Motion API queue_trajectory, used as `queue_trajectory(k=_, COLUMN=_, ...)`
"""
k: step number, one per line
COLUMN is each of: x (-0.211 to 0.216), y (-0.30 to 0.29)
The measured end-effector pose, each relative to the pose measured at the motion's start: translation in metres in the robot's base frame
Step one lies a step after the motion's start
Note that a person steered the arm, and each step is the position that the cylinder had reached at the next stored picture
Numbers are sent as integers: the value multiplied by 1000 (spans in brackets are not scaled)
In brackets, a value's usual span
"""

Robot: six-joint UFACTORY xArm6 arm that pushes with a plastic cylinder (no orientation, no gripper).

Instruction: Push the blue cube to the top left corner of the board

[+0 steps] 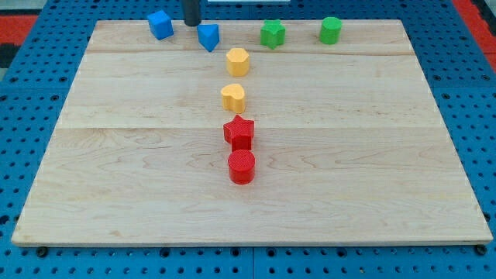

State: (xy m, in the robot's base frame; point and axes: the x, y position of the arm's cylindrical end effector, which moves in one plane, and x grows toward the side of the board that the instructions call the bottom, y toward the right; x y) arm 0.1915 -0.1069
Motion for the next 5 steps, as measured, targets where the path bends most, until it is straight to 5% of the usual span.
queue_trajectory(k=2, x=27, y=-92)
queue_trajectory(k=4, x=118, y=-98)
queue_trajectory(k=5, x=113, y=-175)
